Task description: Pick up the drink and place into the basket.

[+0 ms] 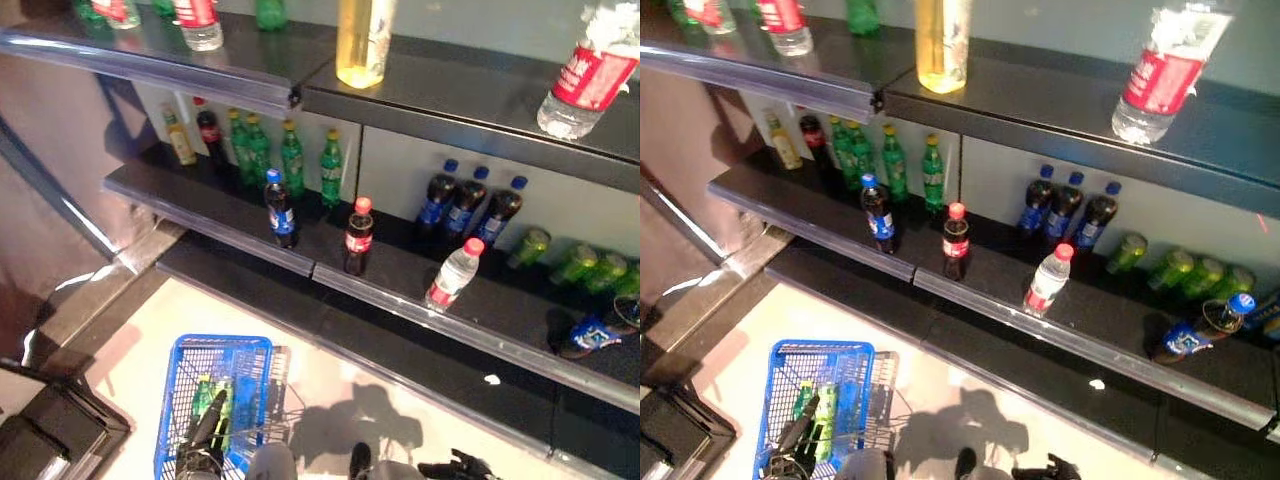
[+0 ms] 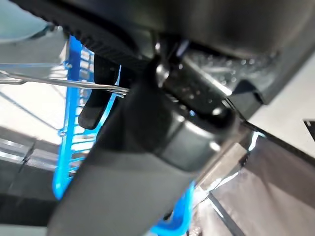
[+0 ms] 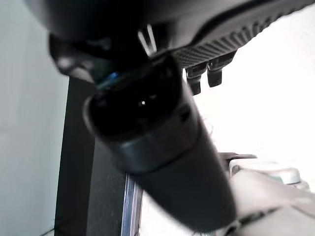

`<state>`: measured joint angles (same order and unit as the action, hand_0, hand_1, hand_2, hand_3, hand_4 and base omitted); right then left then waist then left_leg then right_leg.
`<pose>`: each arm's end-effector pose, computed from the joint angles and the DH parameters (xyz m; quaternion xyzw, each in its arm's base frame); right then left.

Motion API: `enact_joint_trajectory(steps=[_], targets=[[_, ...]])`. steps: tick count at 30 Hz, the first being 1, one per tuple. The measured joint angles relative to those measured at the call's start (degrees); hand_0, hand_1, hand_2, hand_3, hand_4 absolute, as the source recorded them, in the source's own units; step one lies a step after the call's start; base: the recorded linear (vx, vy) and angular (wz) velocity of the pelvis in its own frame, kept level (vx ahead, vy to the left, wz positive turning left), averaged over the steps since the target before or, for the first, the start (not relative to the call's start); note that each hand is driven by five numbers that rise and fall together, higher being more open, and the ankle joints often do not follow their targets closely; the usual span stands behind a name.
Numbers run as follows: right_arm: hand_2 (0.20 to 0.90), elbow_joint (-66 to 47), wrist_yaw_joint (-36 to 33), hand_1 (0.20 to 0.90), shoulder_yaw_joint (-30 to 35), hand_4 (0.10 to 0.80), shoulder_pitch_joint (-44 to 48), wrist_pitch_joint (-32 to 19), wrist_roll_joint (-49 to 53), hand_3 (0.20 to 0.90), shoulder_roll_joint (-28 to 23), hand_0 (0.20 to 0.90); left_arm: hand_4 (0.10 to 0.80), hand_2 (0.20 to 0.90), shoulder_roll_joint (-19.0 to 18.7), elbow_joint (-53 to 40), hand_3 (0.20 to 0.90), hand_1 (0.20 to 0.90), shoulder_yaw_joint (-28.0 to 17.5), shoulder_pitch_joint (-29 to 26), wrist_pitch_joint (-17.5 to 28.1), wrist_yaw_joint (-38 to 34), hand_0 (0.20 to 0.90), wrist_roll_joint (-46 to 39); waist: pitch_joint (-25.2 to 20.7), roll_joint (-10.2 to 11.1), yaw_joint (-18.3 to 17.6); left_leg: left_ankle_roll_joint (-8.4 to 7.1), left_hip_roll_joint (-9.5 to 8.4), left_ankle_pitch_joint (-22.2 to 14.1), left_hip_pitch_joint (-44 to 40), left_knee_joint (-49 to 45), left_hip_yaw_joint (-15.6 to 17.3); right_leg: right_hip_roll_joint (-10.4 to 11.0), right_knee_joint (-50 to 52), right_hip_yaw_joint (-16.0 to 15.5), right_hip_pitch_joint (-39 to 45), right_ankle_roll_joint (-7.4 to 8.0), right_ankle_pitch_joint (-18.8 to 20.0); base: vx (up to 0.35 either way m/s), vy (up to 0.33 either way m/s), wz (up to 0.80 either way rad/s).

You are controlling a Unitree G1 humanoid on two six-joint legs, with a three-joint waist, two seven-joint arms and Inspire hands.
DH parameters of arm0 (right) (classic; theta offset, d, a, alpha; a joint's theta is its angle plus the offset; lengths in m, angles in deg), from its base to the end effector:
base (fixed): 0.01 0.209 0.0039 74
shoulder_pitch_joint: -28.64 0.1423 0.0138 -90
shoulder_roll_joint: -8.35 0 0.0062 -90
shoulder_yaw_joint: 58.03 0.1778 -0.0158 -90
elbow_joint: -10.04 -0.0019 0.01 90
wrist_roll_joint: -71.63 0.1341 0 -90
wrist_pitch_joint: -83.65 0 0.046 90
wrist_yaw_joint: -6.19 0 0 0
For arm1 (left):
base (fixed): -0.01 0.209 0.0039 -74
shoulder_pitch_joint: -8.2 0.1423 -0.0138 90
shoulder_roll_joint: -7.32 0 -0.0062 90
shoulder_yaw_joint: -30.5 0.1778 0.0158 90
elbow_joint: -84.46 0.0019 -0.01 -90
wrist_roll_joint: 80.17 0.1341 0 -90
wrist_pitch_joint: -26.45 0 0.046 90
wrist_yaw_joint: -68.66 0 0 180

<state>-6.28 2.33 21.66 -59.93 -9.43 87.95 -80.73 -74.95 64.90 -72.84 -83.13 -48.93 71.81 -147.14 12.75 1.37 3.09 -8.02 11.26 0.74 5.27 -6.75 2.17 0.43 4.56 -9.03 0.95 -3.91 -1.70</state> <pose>0.0716 -0.2302 -0.1046 -0.0676 0.5608 -0.1164 0.8170 0.0780 0.2245 -0.1028 -0.4107 0.2888 0.4525 0.7370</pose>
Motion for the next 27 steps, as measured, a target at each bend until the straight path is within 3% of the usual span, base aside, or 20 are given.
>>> enact_joint_trajectory(steps=[2, 4, 5, 8, 11, 13, 16, 18, 21, 23, 27], targets=[[0.9, 0.13, 0.23, 0.9, 0.01, 0.8, -0.34, -0.28, 0.03, 0.9, 0.33, 0.9, 0.1, 0.3, -0.35, 0.47, 0.2, 0.3, -0.7, 0.03, 0.85, -0.19, 0.3, 0.88, -0.34, -0.48, -0.05, -0.2, 0.71, 1.71, -1.45, 2.71, -1.01, -0.37, 0.28, 0.9, 0.55, 0.18, -0.46, 0.106, 0.322, -0.52], [0.9, 0.07, 0.25, 0.9, -0.04, 0.8, -1.77, -0.98, 0.03, 0.9, 0.35, 0.9, 0.1, 0.3, -0.34, 0.56, 0.2, 0.3, 0.28, -0.7, 0.49, -1.63, 0.3, 2.79, -0.58, -0.6, -0.29, 0.62, 0.21, 2.53, -3.47, 2.82, 2.21, 0.69, 0.9, -0.7, 1.45, 2.52, -1.12, 0.112, 0.29, -0.36], [0.9, 0.06, 0.22, 0.9, -0.06, 0.8, -2.34, -1.46, -0.03, 0.9, 0.08, 0.9, 0.1, 0.3, -0.19, 0.63, 0.2, 0.3, 1.28, -0.56, 0.13, -2.21, 0.3, 3.84, -0.95, -1.66, -0.59, 0.48, 0.2, 2.88, -4.46, 3.2, 2.84, 0.68, 1.83, -1.74, 1.59, 3.95, -1.99, 0.107, 0.257, -0.1], [0.9, -0.49, 0.47, 0.9, -1.5, 0.8, -4.08, -2.05, -1.23, 0.9, 3.23, 0.9, 0.1, 0.3, -3.52, 0.31, 0.2, 0.3, 3.2, -0.43, -1.2, -2.81, 0.3, 4.91, -1.83, 2.48, -1.32, 3.11, -4.1, 2.19, -5.19, 3.87, 3.47, 5.54, 4.61, -1.69, 0.77, 6.79, -4.02, 0.022, 0.129, 0.12], [0.9, -4.02, 0.17, 0.9, -6.57, 0.8, -4.16, -2.27, -3.71, 0.9, 1.8, 0.9, 0.1, 0.3, -3.64, -1.19, 0.2, 0.3, 4.16, -0.05, -2.78, -2.81, 0.3, 4.83, -2.17, 3.27, -0.1, 4.99, -6.34, 1.14, -5.2, 3.66, 5.4, 8.7, 4.28, -1.82, -0.13, 8.14, -4.16, -0.039, 0.02, -0.15], [0.9, -6.0, 0.23, 0.9, -9.22, 0.8, -3.87, -1.69, -4.96, 0.9, 0.32, 0.9, 0.1, 0.3, -3.36, -3.48, 0.2, 0.3, 4.4, 1.55, -3.11, -2.79, 0.3, 4.75, -2.17, 3.3, 0.59, 5.44, -6.68, 0.91, -5.21, 3.68, 6.86, 10.21, 3.74, -3.87, -0.22, 9.6, -3.21, -0.136, -0.038, -0.34], [0.9, -12.33, 0.4, 0.9, -13.01, 0.8, -4.25, 1.32, -6.27, 0.9, -2.55, 0.9, 0.1, 0.3, -3.27, -6.35, 0.2, 0.3, 3.77, 3.13, -3.21, -2.93, 0.3, 4.12, -2.03, 3.1, 2.58, 5.18, -4.21, 1.01, -5.17, 3.76, 12.71, 12.27, 3.36, -11.68, -0.6, 10.04, -2.67, -0.115, -0.113, -0.6], [0.9, -20.35, 1.77, 0.9, -15.16, 0.8, -3.98, 2.46, -7.4, 0.9, -3.3, 0.9, 0.1, 0.3, -3.57, -7.05, 0.2, 0.3, 3.48, 3.48, -2.88, -3.8, 0.3, 1.39, -1.84, 3.03, 3.55, 3.61, -2.65, 1.14, -4.98, 3.63, 14.17, 12.49, 2.09, -13.19, -1.17, 10.81, 0.39, -0.099, -0.144, -0.74], [0.9, -29.86, 4.38, 0.9, -19.07, 0.8, -2.68, 3.4, -7.47, 0.9, -3.0, 0.9, 0.1, 0.3, -2.4, -8.46, 0.2, 0.3, 3.84, 3.46, -2.28, -5.22, 0.3, -1.49, -0.64, 0.81, 2.96, 1.53, -0.33, 1.81, -4.25, 3.62, 9.6, 8.98, 1.21, -12.53, -0.53, 9.34, 0.65, -0.016, -0.111, -0.12], [0.9, -35.01, 5.87, 0.9, -20.12, 0.8, -2.63, 3.96, -7.42, 0.9, -3.33, 0.9, 0.1, 0.3, -0.87, -9.66, 0.2, 0.3, 4.78, 3.01, -2.08, -6.0, 0.3, -1.49, 0.26, -0.83, 2.84, 0.88, 0.08, 2.27, -3.39, 3.68, 6.8, 8.21, 2.01, -12.3, -0.26, 9.09, -0.37, 0.011, -0.093, 0.46], [0.9, -44.89, 9.42, 0.9, -20.85, 0.8, -3.36, 5.52, -7.31, 0.9, -6.97, 0.9, 0.1, 0.3, -0.79, -11.03, 0.2, 0.3, 5.55, 3.74, -1.6, -6.73, 0.3, -1.47, -0.18, -0.29, 3.04, 0.72, 0.16, 2.54, -3.14, 3.55, 5.33, 7.85, 4.46, -9.77, -1.07, 8.85, -2.82, 0.004, -0.071, 0.26]])
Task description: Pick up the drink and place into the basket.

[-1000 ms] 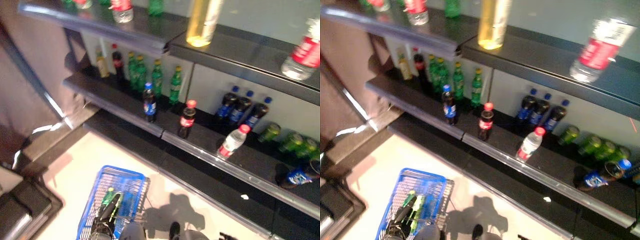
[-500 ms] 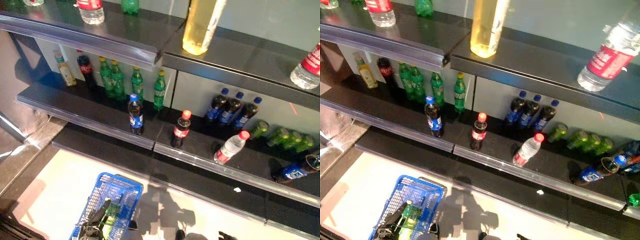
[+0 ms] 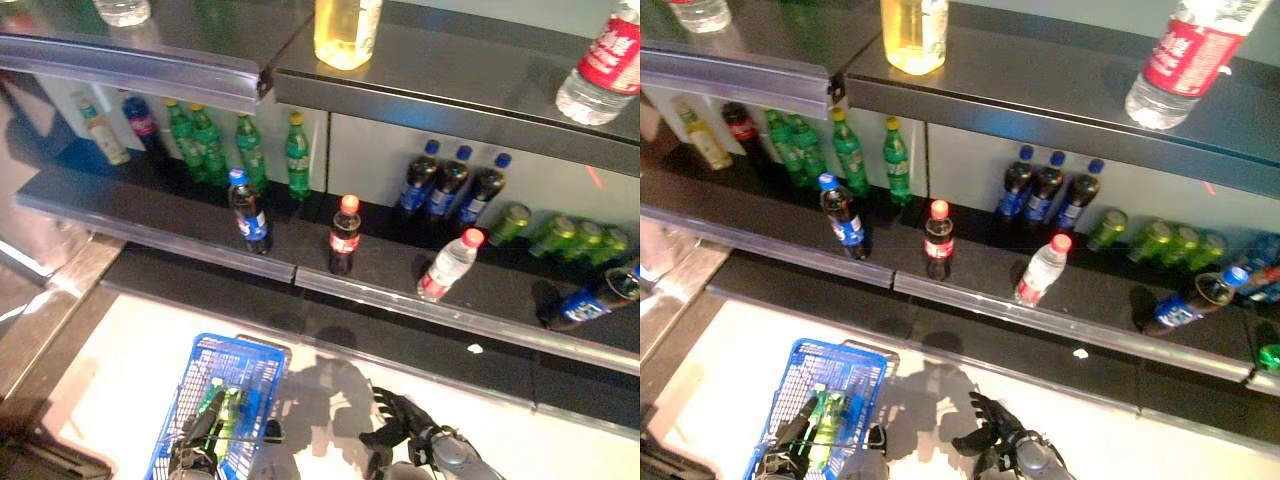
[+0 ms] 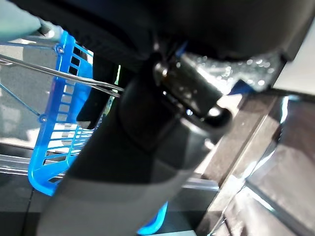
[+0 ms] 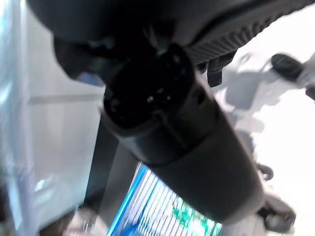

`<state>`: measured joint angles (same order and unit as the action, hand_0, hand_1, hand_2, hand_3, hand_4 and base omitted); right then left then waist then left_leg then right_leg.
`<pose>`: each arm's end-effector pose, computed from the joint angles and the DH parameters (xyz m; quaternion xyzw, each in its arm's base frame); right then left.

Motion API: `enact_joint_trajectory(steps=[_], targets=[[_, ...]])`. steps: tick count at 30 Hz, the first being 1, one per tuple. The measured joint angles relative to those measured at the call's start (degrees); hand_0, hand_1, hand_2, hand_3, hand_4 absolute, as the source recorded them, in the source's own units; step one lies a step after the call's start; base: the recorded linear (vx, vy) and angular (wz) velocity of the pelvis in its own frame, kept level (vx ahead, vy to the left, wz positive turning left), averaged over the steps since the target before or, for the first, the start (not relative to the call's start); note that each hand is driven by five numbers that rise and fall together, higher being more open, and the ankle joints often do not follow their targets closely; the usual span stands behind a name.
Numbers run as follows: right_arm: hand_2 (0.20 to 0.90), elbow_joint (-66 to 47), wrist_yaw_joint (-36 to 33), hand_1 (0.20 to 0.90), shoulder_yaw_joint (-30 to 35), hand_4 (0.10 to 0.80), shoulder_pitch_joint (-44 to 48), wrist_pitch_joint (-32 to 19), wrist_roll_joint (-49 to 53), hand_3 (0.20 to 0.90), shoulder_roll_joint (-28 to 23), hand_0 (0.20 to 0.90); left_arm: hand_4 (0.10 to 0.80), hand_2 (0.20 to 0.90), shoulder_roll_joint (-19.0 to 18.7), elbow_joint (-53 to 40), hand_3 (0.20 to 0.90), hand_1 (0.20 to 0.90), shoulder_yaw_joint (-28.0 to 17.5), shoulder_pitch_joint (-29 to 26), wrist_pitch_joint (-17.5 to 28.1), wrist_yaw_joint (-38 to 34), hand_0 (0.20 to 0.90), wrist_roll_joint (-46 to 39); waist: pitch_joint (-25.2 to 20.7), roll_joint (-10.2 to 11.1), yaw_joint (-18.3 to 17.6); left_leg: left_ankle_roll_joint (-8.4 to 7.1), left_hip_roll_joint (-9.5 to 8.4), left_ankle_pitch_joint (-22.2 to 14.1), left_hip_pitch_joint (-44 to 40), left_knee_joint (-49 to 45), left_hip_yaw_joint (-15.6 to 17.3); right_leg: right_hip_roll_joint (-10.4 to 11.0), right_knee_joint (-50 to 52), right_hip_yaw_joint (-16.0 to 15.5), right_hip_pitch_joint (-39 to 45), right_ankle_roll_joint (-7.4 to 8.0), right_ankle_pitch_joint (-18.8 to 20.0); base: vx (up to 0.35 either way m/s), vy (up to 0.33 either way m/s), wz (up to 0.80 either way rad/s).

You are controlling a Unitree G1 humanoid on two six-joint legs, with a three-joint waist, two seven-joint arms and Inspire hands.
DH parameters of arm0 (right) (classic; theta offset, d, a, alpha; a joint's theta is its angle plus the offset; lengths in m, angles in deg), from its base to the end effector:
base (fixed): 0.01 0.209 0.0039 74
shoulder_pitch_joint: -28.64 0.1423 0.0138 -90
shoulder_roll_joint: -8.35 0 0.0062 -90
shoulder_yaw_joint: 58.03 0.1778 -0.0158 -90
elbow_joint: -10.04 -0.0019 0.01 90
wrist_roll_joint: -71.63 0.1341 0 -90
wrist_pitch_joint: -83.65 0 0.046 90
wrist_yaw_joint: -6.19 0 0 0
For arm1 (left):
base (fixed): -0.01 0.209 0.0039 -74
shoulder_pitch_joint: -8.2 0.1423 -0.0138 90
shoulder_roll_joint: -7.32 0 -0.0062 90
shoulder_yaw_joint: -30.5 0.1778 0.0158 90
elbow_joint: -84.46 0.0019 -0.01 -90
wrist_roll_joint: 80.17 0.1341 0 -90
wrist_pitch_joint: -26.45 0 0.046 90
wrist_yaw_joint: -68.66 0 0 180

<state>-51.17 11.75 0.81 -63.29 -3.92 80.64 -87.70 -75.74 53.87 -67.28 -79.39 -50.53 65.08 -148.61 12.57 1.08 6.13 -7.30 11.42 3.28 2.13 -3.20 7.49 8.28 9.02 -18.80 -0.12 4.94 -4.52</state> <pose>0.1384 -0.1716 -0.0542 -0.1553 0.3433 0.2254 0.8985 0.0882 0.2254 -0.0946 -0.3996 0.2888 0.4414 0.7497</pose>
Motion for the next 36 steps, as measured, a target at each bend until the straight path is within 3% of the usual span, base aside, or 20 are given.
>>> enact_joint_trajectory(steps=[7, 14, 22, 30, 36], targets=[[0.9, -18.85, 5.72, 0.9, -0.39, 0.8, 0.29, 0.15, 2.79, 0.9, -8.71, 0.9, 0.1, 0.3, -2.76, 1.43, 0.2, 0.3, -2.12, 2.36, -0.06, -1.13, 0.3, -0.29, -2.33, 3.8, -1.4, 0.01, -0.12, -0.08, -1.94, 0.52, 2.53, 0.39, 0.53, 2.12, 0.05, 0.03, -0.04, 0.01, 0.019, -0.13], [0.9, -31.67, 5.71, 0.9, 3.88, 0.8, 1.07, -3.07, 9.06, 0.9, -9.48, 0.9, 0.1, 0.3, -2.13, 1.28, 0.2, 0.3, -2.08, 3.1, 0.13, -1.71, 0.3, -0.71, -1.95, 3.07, -2.7, 0.75, -0.13, -0.56, -2.12, 0.1, 2.89, 0.62, 0.84, 2.1, 0.57, -0.04, -0.15, 0.003, 0.021, 0.03], [0.9, -35.53, -8.65, 0.9, 5.92, 0.8, 6.28, -7.97, 10.03, 0.9, -8.28, 0.9, 0.1, 0.3, 0.45, 1.08, 0.2, 0.3, -1.87, 3.2, -0.01, -2.46, 0.3, -0.64, -1.54, 0.69, -2.97, 0.92, -0.33, -0.7, -1.65, -0.25, 2.77, 1.01, 1.83, 1.83, 0.67, -0.21, -0.39, 0.027, 0.034, 0.03], [0.9, -35.42, -24.51, 0.9, 5.81, 0.8, 10.53, -7.42, 6.77, 0.9, -6.14, 0.9, 0.1, 0.3, 2.73, -0.14, 0.2, 0.3, -1.86, 2.34, -0.03, -2.07, 0.3, -0.63, -0.37, -2.22, -1.28, 0.93, -1.21, -0.69, -0.34, -2.97, 1.92, 2.4, 3.45, 0.18, 1.03, 0.35, -1.55, 0.021, 0.055, 0.15], [0.9, -33.06, -32.17, 0.9, 5.64, 0.8, 12.3, -5.45, 5.87, 0.9, -5.11, 0.9, 0.1, 0.3, 3.53, -1.41, 0.2, 0.3, -1.32, 0.64, -0.17, -1.71, 0.3, -0.94, 1.5, -3.65, -0.59, 1.31, -1.74, -1.02, 3.72, -6.18, 1.2, 3.98, 9.0, 0.42, -3.27, 0.07, -3.76, -0.077, 0.045, 0.11]])
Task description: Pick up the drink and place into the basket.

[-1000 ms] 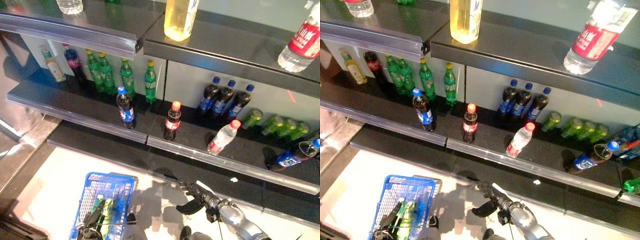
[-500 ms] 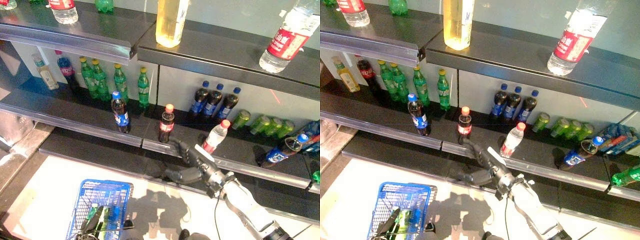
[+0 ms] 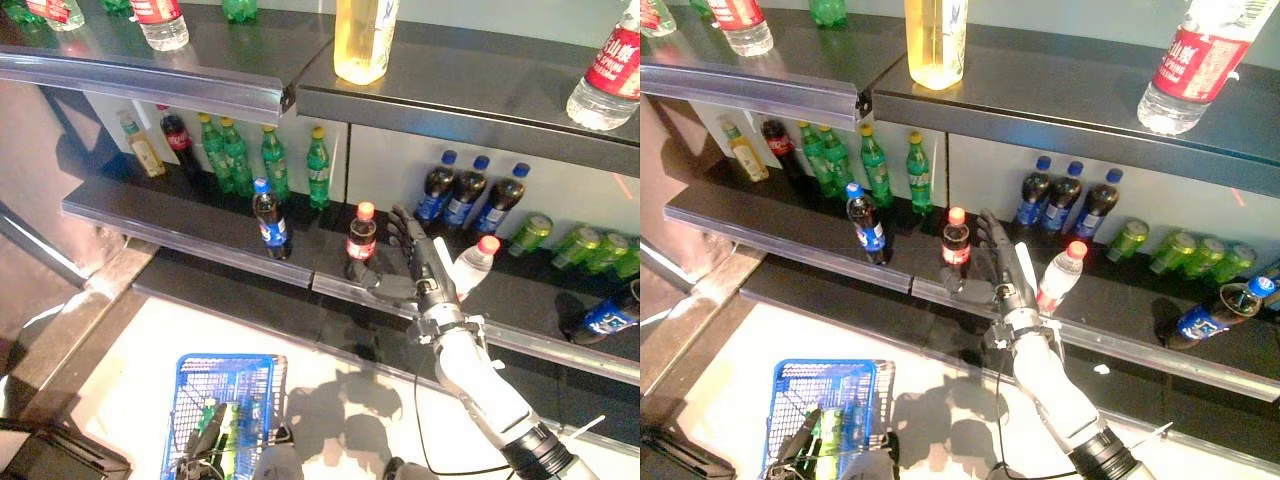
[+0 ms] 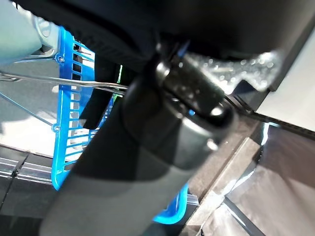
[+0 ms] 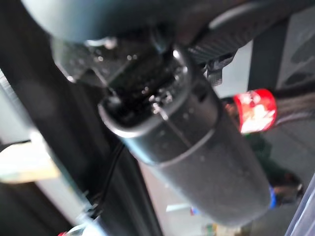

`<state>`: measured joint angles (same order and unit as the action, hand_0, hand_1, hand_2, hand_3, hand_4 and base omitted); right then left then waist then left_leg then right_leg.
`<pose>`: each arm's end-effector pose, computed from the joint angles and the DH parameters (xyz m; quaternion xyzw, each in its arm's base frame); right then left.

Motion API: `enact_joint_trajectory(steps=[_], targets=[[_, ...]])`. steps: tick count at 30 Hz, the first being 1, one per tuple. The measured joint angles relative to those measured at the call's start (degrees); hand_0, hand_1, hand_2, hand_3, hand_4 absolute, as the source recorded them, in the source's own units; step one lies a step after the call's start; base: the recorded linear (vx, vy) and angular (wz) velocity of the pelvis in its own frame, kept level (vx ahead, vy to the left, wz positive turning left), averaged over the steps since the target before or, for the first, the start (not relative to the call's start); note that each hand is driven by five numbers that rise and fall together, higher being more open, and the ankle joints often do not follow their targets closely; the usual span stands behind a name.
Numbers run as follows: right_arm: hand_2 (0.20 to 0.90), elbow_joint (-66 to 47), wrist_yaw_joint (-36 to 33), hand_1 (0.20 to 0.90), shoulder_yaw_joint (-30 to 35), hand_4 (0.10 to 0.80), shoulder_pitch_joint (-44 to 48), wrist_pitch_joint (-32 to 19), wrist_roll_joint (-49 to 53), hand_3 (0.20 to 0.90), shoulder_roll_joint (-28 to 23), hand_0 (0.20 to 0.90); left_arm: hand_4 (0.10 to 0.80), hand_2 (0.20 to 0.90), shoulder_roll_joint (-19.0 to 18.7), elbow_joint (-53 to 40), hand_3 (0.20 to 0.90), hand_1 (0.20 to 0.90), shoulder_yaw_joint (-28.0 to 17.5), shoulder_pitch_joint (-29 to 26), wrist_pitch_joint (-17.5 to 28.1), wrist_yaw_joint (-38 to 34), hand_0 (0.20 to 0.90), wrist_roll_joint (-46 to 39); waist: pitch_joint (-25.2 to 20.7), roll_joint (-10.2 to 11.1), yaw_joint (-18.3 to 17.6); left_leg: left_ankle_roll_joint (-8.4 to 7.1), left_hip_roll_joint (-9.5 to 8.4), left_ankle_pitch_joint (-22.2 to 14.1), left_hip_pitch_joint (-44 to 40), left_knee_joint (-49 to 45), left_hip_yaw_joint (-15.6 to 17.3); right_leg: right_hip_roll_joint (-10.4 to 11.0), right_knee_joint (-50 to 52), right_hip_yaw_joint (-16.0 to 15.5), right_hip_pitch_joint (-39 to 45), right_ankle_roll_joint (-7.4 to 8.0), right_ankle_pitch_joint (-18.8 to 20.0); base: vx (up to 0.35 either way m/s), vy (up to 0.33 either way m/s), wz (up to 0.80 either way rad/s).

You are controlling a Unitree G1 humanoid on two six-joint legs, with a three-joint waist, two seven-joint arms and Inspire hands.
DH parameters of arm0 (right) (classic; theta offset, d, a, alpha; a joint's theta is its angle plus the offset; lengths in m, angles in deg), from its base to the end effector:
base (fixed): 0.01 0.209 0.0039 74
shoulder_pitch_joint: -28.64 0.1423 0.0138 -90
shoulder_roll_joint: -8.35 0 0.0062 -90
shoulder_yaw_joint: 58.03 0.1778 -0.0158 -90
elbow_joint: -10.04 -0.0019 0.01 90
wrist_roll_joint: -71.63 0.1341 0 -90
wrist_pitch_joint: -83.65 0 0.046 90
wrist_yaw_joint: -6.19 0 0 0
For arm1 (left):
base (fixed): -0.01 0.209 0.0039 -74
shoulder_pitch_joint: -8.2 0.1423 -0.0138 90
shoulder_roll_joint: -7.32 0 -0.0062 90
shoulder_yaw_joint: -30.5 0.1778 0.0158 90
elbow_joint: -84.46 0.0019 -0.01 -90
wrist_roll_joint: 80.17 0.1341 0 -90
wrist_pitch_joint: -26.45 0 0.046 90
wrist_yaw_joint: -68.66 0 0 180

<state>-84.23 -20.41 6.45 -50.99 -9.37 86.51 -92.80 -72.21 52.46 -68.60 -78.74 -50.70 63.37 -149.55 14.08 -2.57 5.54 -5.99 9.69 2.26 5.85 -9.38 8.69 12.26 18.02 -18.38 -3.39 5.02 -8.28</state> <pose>0.2144 -0.1418 0.0811 -0.0912 -0.0904 0.0092 0.9917 0.0873 0.2080 -0.0979 -0.4298 0.2949 0.4528 0.7234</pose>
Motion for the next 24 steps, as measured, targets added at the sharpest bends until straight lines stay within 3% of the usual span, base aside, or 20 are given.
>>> enact_joint_trajectory(steps=[7, 11, 24], targets=[[0.9, 3.85, -12.62, 0.9, -0.84, 0.8, 8.0, 0.75, -4.01, 0.9, 3.51, 0.9, 0.1, 0.3, -0.16, -3.63, 0.2, 0.3, 3.98, -3.47, 0.2, 1.28, 0.3, -1.09, 7.14, -2.15, 1.16, -0.06, 0.04, 0.07, 5.07, -3.75, -1.61, 0.89, 5.36, -0.23, -5.01, -0.94, -0.98, -0.088, 0.02, 0.06], [0.9, 4.51, -19.34, 0.9, -0.75, 0.8, 10.57, 1.2, -7.63, 0.9, 6.62, 0.9, 0.1, 0.3, -0.08, -5.06, 0.2, 0.3, 4.24, -4.29, 0.25, 1.26, 0.3, -1.5, 9.62, -2.35, 1.36, 0.12, -0.34, 0.14, 5.64, -4.35, -1.82, 1.54, 6.41, -0.1, -5.87, -0.99, -1.12, -0.022, 0.078, 0.0], [0.9, 9.71, -23.11, 0.9, -0.57, 0.8, 15.96, 2.66, -8.49, 0.9, 7.51, 0.9, 0.1, 0.3, -0.73, -7.4, 0.2, 0.3, 6.89, -6.29, 0.56, 1.55, 0.3, -1.74, 12.68, -3.12, 2.24, 0.47, -1.41, -0.09, 9.63, -7.16, -2.93, 2.71, 9.74, -0.04, -9.53, -0.97, -1.93, -0.012, 0.015, 0.02]])
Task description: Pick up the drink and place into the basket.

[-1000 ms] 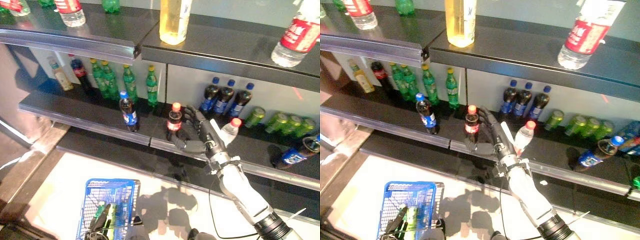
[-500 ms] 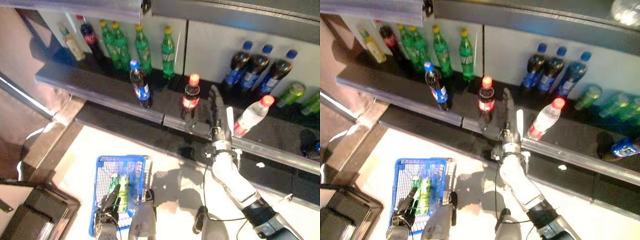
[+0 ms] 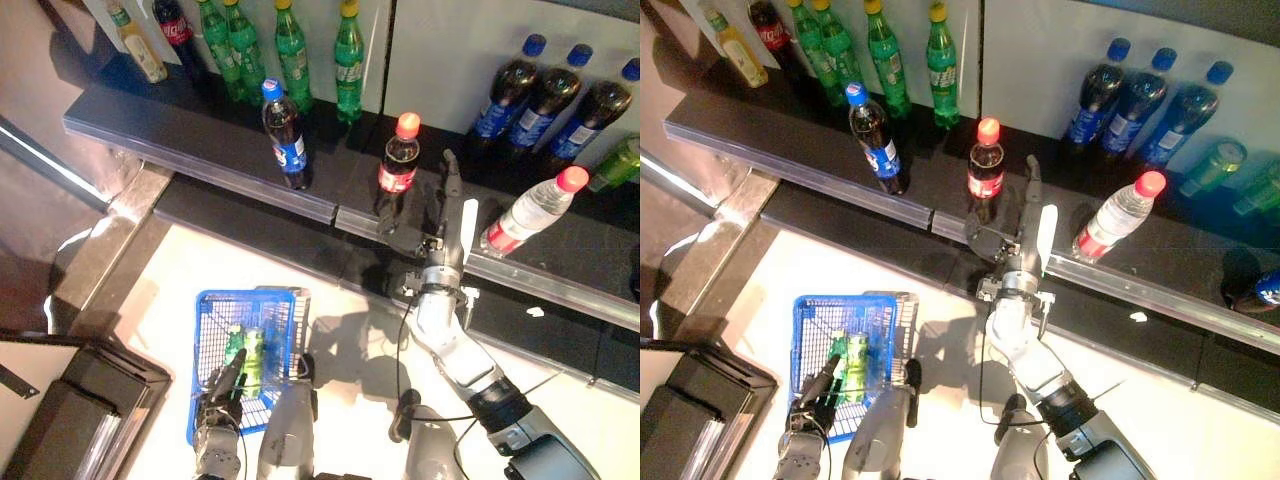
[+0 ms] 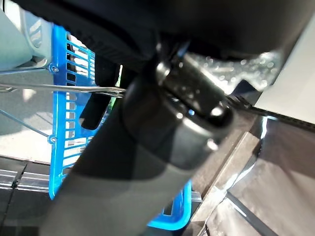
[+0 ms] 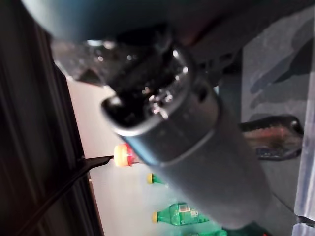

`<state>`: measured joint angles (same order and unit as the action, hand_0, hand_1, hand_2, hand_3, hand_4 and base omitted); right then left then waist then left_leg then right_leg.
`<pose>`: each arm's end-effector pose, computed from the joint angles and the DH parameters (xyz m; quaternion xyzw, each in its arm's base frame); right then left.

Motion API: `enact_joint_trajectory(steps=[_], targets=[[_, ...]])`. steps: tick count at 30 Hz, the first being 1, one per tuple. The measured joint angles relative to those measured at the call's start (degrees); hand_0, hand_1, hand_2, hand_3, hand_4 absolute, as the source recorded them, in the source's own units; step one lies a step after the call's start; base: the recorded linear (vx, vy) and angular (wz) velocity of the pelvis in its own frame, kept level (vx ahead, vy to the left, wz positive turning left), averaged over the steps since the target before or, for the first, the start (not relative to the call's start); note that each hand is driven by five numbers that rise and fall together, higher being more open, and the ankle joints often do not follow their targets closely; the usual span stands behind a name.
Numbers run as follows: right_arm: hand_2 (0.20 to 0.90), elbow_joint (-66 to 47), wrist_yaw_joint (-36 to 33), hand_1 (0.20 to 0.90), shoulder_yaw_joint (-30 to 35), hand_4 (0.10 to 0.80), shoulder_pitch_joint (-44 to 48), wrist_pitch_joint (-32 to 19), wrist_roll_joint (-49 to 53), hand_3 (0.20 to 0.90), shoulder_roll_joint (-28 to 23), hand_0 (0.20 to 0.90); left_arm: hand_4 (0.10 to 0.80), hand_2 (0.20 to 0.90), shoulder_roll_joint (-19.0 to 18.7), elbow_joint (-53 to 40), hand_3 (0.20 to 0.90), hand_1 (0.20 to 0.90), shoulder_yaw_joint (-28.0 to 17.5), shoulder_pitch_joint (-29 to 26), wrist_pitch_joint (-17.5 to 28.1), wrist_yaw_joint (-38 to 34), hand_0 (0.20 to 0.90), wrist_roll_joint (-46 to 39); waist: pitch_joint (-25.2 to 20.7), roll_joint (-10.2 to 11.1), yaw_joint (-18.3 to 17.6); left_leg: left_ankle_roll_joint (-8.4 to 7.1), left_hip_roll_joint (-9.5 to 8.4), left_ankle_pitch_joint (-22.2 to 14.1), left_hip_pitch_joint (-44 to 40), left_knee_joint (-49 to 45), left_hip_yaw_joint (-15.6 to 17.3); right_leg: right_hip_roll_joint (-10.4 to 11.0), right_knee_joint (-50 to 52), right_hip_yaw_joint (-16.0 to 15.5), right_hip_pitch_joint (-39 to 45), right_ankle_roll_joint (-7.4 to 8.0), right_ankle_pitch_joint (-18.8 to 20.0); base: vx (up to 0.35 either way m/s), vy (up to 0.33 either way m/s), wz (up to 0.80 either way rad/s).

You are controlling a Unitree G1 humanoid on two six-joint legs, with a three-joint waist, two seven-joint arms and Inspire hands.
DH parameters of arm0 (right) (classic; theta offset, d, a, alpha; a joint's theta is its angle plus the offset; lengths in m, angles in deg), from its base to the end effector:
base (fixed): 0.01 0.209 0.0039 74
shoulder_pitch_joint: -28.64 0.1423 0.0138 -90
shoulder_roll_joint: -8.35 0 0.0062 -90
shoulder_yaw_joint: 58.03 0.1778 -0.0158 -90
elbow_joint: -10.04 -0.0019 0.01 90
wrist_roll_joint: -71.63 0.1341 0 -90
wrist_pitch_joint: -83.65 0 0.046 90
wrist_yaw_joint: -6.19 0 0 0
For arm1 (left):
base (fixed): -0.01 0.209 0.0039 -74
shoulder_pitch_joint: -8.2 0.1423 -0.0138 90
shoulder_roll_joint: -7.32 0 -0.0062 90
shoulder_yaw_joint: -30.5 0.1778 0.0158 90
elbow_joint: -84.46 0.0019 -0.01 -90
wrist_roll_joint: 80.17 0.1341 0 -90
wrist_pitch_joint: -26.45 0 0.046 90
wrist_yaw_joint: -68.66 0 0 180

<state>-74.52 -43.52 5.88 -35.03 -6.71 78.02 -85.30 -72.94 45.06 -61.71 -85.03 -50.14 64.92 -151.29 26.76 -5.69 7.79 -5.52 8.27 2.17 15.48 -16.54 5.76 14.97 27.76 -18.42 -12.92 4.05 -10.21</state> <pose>0.2598 -0.1086 0.1132 -0.1009 -0.1886 -0.1822 0.9597 0.1462 0.1962 -0.0736 -0.4554 0.2289 0.3434 0.7888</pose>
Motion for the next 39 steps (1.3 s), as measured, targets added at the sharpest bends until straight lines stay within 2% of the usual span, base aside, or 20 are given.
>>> enact_joint_trajectory(steps=[4, 14, 20, 34, 39], targets=[[0.9, 1.0, -2.41, 0.9, 1.4, 0.8, 3.2, 0.01, -0.02, 0.9, 0.48, 0.9, 0.1, 0.3, -0.28, -0.05, 0.2, 0.3, 1.76, -1.88, -0.08, 0.43, 0.3, -0.01, 2.11, -1.1, 0.79, 0.04, -0.37, 0.28, 1.85, -0.67, -0.5, 0.42, 1.43, -0.19, -1.79, -0.17, -0.21, -0.037, 0.01, 0.09], [0.9, 3.52, -6.64, 0.9, 3.26, 0.8, 4.8, 0.99, 0.05, 0.9, 1.98, 0.9, 0.1, 0.3, -0.62, -0.89, 0.2, 0.3, 2.35, -3.39, -0.07, 0.63, 0.3, -0.02, 2.59, -0.7, 1.73, 0.43, -1.22, 0.93, 6.07, -0.7, -1.54, 1.26, 2.54, -0.97, -5.68, -0.11, -0.52, 0.0, 0.012, 0.06], [0.9, 7.57, -7.68, 0.9, 6.43, 0.8, 9.1, 0.97, 0.62, 0.9, 1.89, 0.9, 0.1, 0.3, -1.09, -1.71, 0.2, 0.3, 3.42, -4.15, 0.46, 0.71, 0.3, -0.27, 2.73, -0.47, 1.64, 0.53, -1.44, 1.07, 8.22, -1.22, -1.56, 1.24, 3.21, -0.92, -7.85, -0.1, -0.52, 0.0, 0.0, 0.0], [0.9, 9.68, -7.54, 0.9, 8.77, 0.8, 17.08, 0.96, 4.48, 0.9, 0.71, 0.9, 0.1, 0.3, -1.13, -5.24, 0.2, 0.3, 5.24, -4.81, 0.92, 0.64, 0.3, -2.25, 2.79, -0.37, 2.98, 0.9, -2.13, 1.3, 14.32, -3.57, -1.79, 2.58, 7.13, -0.19, -14.59, -0.51, -1.06, 0.001, 0.009, 0.01], [0.9, 9.72, -5.02, 0.9, 9.58, 0.8, 18.92, 0.97, 7.78, 0.9, 0.53, 0.9, 0.1, 0.3, -1.15, -5.6, 0.2, 0.3, 5.41, -5.41, 0.84, 0.56, 0.3, -2.28, 2.88, -0.24, 3.12, 1.17, -2.52, 1.7, 15.92, -3.67, -1.96, 2.92, 7.6, -0.23, -16.1, -0.52, -0.98, 0.005, 0.008, 0.03]])
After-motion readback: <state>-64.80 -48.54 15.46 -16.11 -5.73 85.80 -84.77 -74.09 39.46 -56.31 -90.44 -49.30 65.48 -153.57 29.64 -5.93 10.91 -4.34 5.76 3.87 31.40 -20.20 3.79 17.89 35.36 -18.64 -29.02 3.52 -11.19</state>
